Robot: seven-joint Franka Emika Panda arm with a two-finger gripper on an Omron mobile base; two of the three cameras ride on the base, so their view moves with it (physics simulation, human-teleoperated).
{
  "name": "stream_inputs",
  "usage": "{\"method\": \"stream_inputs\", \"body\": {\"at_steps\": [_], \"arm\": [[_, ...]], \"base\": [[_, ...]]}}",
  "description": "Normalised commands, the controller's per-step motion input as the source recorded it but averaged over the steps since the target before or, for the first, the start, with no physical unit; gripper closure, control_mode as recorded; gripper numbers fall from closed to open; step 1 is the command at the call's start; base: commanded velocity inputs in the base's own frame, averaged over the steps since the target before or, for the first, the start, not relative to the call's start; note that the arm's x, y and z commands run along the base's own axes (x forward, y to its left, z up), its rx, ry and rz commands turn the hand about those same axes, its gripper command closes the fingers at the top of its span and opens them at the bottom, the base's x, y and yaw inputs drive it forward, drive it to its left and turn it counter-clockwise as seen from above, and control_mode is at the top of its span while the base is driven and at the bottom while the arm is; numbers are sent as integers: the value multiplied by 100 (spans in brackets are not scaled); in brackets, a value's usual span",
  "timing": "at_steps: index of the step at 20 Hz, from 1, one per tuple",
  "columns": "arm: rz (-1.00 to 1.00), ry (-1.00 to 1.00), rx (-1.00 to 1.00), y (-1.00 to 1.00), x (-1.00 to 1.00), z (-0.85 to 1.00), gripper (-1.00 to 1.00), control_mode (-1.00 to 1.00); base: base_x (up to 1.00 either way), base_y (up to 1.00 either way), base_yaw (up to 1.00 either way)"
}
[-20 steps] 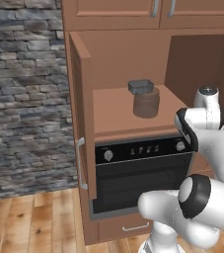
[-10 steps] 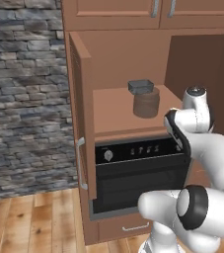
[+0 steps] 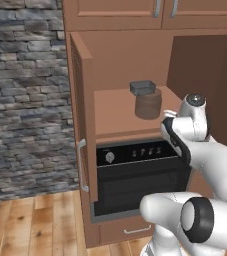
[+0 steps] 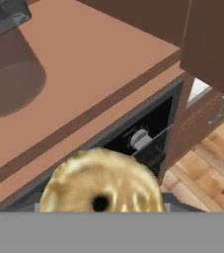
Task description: Pick the candle and jar from the dining table and place them in the open cabinet. Close the cabinet after placing the objects.
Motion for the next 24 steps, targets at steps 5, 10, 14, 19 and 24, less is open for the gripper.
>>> {"method": "stream_inputs", "body": {"at_steps": [5,10,14,19,24], "arm": [[38,-8,0,10,4,0,100,-100],[29,-6,-5,31,1,4,100,-100],[11,-1,-12,58,0,25,100,-100],[5,0,-16,67,0,30,100,-100],[5,-3,-11,52,6,5,100,-100]], "base": [[0,0,0],[0,0,0],[0,0,0],[0,0,0],[0,0,0]]}}
